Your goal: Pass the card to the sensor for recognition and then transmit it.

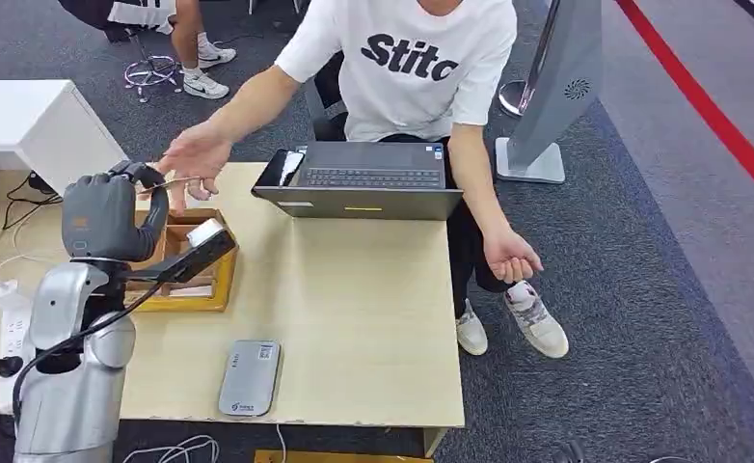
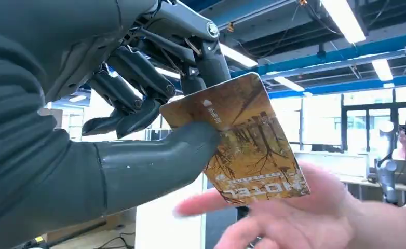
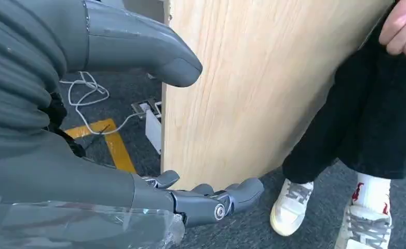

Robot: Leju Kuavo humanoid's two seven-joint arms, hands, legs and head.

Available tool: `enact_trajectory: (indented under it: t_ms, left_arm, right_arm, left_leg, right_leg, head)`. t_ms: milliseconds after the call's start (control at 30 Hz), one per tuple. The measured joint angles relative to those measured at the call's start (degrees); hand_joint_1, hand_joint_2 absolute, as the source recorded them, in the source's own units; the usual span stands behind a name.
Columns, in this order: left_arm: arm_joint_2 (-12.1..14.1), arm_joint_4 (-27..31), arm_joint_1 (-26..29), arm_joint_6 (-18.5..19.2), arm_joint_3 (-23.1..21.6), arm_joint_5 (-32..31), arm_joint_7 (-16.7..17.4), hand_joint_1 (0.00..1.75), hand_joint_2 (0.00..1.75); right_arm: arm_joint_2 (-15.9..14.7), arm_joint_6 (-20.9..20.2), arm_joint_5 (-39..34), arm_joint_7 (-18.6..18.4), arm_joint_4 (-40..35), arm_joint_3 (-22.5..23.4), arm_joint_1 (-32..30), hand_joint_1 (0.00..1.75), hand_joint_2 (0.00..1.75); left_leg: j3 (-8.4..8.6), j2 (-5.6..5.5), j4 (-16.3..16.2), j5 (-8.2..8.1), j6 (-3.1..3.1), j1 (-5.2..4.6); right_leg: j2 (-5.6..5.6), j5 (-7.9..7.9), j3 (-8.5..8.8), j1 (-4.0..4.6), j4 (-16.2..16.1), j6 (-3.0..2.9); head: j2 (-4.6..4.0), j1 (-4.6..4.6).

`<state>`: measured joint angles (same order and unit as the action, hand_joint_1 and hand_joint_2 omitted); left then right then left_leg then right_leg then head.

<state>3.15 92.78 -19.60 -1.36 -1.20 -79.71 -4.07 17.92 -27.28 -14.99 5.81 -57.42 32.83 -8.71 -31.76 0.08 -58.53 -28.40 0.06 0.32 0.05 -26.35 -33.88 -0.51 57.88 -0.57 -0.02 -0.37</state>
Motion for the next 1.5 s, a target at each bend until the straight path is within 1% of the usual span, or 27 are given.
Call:
enact_trajectory:
  t_ms: [233, 267, 433, 500, 567, 733, 767, 833, 867, 900, 1000, 1067, 1100, 1133, 1167, 1200, 1267, 1333, 1367, 1400, 1433, 1467, 1500]
  left_arm:
    - [-0.1, 0.0, 0.1, 0.0, 1.2, 0.1, 0.0, 1.75, 1.75]
    - [-0.1, 0.0, 0.1, 0.0, 1.3, 0.2, 0.0, 0.0, 1.75]
    - [-0.1, 0.0, 0.2, -0.5, 2.3, 0.8, 0.0, 0.0, 1.75]
    - [-0.3, 0.3, 0.6, -0.9, 2.7, 1.8, -0.5, 0.0, 1.75]
    - [-0.7, 1.8, 1.9, -1.8, 3.2, 3.3, -1.4, 0.0, 1.75]
    - [-2.6, 7.4, 5.5, -3.0, 4.9, 10.1, -4.3, 0.0, 1.75]
    - [-3.7, 9.7, 6.7, -3.2, 5.5, 13.1, -5.3, 0.0, 1.75]
    - [-5.6, 14.0, 9.1, -3.6, 6.7, 17.9, -6.8, 0.0, 1.75]
    - [-6.5, 16.0, 10.5, -3.6, 7.4, 19.7, -7.3, 1.75, 1.75]
    - [-7.2, 18.4, 11.7, -3.6, 8.2, 22.2, -8.1, 1.75, 1.75]
    - [-9.5, 24.3, 16.9, -4.4, 10.3, 30.3, -11.7, 1.75, 1.75]
    - [-11.0, 27.9, 20.5, -4.4, 12.2, 35.0, -14.0, 1.75, 1.75]
    - [-11.8, 29.9, 22.7, -4.2, 13.4, 37.4, -15.2, 1.75, 1.75]
    - [-12.5, 31.7, 23.6, -4.1, 15.3, 39.9, -16.2, 1.75, 1.75]
    - [-13.2, 32.4, 24.2, -4.0, 16.3, 41.0, -16.5, 1.75, 1.75]
    - [-14.2, 33.8, 26.0, -3.6, 18.0, 42.7, -17.2, 1.75, 1.75]
    - [-16.6, 37.1, 29.6, -2.8, 22.4, 47.0, -18.0, 1.75, 1.75]
    - [-18.7, 38.1, 31.7, -2.3, 27.9, 54.4, -15.8, 1.75, 1.75]
    - [-19.3, 38.1, 33.2, -2.7, 30.6, 58.4, -14.2, 1.75, 1.75]
    - [-19.7, 38.1, 34.7, -3.3, 32.8, 61.0, -13.2, 1.75, 1.75]
    - [-20.2, 37.8, 36.0, -4.1, 35.2, 63.5, -11.5, 1.75, 1.75]
    - [-20.5, 37.5, 36.8, -4.9, 36.5, 64.9, -10.5, 1.75, 1.75]
    - [-21.0, 36.0, 37.6, -6.8, 38.6, 67.5, -8.7, 1.75, 1.75]
  right_arm:
    - [0.0, -0.3, 0.2, 0.0, 0.2, 0.1, 0.0, 0.0, 1.75]
    - [0.0, -0.3, 0.2, 0.1, 0.2, 0.1, 0.0, 0.0, 1.75]
    - [0.0, -0.3, 0.2, 0.3, 0.3, 0.1, 0.0, 0.0, 1.75]
    - [0.0, -0.3, -0.6, 0.4, 0.3, 0.1, -0.1, 0.0, 1.75]
    - [0.0, -0.1, -2.1, 0.4, 0.1, -0.1, -0.6, 0.0, 1.75]
    - [0.3, 1.1, -4.9, 0.5, -0.9, -1.2, -2.5, 0.0, 1.75]
    - [0.4, 1.7, -5.9, 0.5, -1.5, -1.7, -3.1, 0.0, 1.75]
    - [0.5, 3.1, -7.9, 0.6, -2.7, -2.6, -4.4, 0.0, 1.75]
    - [0.7, 3.3, -8.5, 0.6, -3.2, -2.9, -5.0, 0.0, 1.75]
    - [0.8, 3.6, -9.6, 0.5, -3.6, -3.1, -5.4, 1.75, 1.75]
    - [1.2, 4.7, -17.3, -0.9, -5.2, -4.3, -7.6, 1.75, 1.75]
    - [1.4, 6.2, -22.6, -1.8, -6.7, -5.3, -9.4, 1.75, 1.75]
    - [1.4, 6.7, -24.8, -2.2, -7.6, -6.0, -10.4, 1.75, 1.75]
    - [1.5, 7.8, -26.9, -2.3, -8.5, -6.7, -11.0, 1.75, 1.75]
    - [1.5, 8.2, -27.5, -2.4, -8.9, -6.8, -11.5, 1.75, 1.75]
    - [1.5, 9.3, -28.7, -2.2, -10.2, -7.3, -12.3, 1.75, 1.75]
    - [1.5, 12.3, -30.8, -0.8, -12.8, -9.0, -14.0, 1.75, 1.75]
    - [1.5, 15.4, -32.5, 0.5, -15.4, -10.6, -15.4, 1.75, 1.75]
    - [1.5, 16.5, -33.1, 1.0, -16.6, -11.3, -15.9, 1.75, 1.75]
    - [1.5, 17.1, -33.6, 1.2, -17.6, -11.8, -16.3, 1.75, 1.75]
    - [1.5, 17.7, -33.9, 1.5, -18.6, -12.3, -16.6, 1.75, 1.75]
    - [1.5, 18.1, -34.1, 1.6, -19.2, -12.6, -16.9, 1.75, 1.75]
    - [1.5, 18.5, -34.2, 1.8, -20.2, -12.9, -17.0, 1.75, 1.75]
  left_leg:
    - [-0.01, 0.01, 0.0, 0.0, 0.0, 0.0]
    - [-0.01, 0.02, 0.0, 0.0, 0.0, 0.0]
    - [-0.01, 0.0, 0.0, 0.0, 0.0, 0.0]
    - [-0.02, 0.0, 0.0, 0.0, 0.0, 0.0]
    - [-0.02, 0.01, 0.0, -0.01, 0.0, 0.0]
    - [-0.06, 0.0, 0.0, -0.03, 0.0, -0.01]
    - [-0.06, 0.01, 0.0, -0.05, 0.01, -0.01]
    - [-0.1, -0.01, 0.0, -0.05, 0.02, -0.01]
    - [-0.11, 0.0, 0.0, -0.07, 0.04, -0.01]
    - [-0.11, 0.01, 0.0, -0.12, -0.02, -0.01]
    - [-0.09, 0.02, 0.0, -0.21, 0.0, 0.0]
    - [-0.1, -0.01, 0.0, -0.25, 0.01, 0.0]
    - [-0.05, 0.01, 0.0, -0.3, -0.01, 0.0]
    - [-0.09, 0.01, 0.0, -0.3, -0.01, 0.01]
    - [-0.12, -0.03, 0.0, -0.3, -0.01, 0.02]
    - [-0.09, -0.03, 0.0, -0.35, -0.01, 0.03]
    - [0.0, 0.04, 0.1, -0.43, -0.09, 0.02]
    - [-0.01, 0.03, 0.1, -0.43, -0.09, 0.02]
    - [0.02, 0.05, 0.1, -0.46, -0.11, 0.03]
    - [0.03, 0.07, 0.1, -0.49, -0.11, 0.03]
    - [0.04, 0.09, 0.1, -0.5, -0.09, 0.03]
    - [0.04, 0.08, 0.1, -0.5, -0.09, 0.02]
    - [0.05, 0.07, 0.1, -0.5, -0.09, 0.03]
  right_leg:
    - [0.01, 0.0, 0.0, 0.0, 0.0, 0.0]
    - [0.02, 0.0, 0.0, 0.0, 0.0, 0.0]
    - [0.0, 0.0, 0.0, 0.0, 0.0, 0.0]
    - [0.01, -0.01, 0.0, 0.0, 0.0, 0.0]
    - [0.02, -0.01, 0.0, 0.0, 0.0, 0.0]
    - [0.01, -0.03, -0.02, -0.01, 0.0, 0.0]
    - [0.01, -0.04, -0.02, -0.01, 0.0, 0.01]
    - [-0.01, -0.05, -0.02, -0.01, 0.0, 0.02]
    - [0.01, -0.05, -0.04, -0.01, 0.0, 0.02]
    - [0.01, -0.07, -0.04, -0.01, 0.0, 0.04]
    - [0.03, -0.17, 0.0, -0.01, 0.0, 0.1]
    - [-0.03, -0.24, 0.01, -0.02, 0.0, 0.02]
    - [-0.01, -0.27, 0.01, -0.01, 0.0, -0.03]
    - [-0.02, -0.29, 0.0, -0.01, 0.0, 0.0]
    - [-0.04, -0.31, 0.01, 0.0, 0.0, 0.02]
    - [-0.06, -0.33, 0.05, 0.0, 0.0, 0.0]
    - [0.06, -0.35, 0.07, -0.01, 0.0, -0.02]
    - [0.05, -0.42, 0.07, 0.0, 0.0, 0.06]
    - [0.06, -0.44, 0.07, 0.0, 0.0, 0.05]
    - [0.09, -0.44, 0.06, 0.0, 0.0, 0.04]
    - [0.1, -0.46, 0.06, 0.0, 0.0, 0.05]
    - [0.09, -0.48, 0.06, 0.0, 0.0, 0.05]
    - [0.08, -0.49, 0.07, 0.0, 0.0, 0.04]
  head:
    - [0.0, 0.0]
    - [0.0, 0.0]
    - [0.0, 0.0]
    - [0.0, 0.0]
    - [0.0, 0.02]
    - [0.0, 0.02]
    - [0.0, -0.07]
    - [0.0, 0.06]
    - [0.0, 0.07]
    - [0.0, 0.04]
    - [0.0, 0.04]
    - [0.0, 0.11]
    - [0.0, 0.0]
    - [0.0, -0.11]
    - [0.0, -0.04]
    - [0.0, 0.04]
    - [0.0, -0.09]
    - [0.0, 0.07]
    - [0.0, 0.07]
    - [0.0, 0.02]
    - [0.0, -0.04]
    - [0.0, -0.02]
    - [0.0, -0.02]
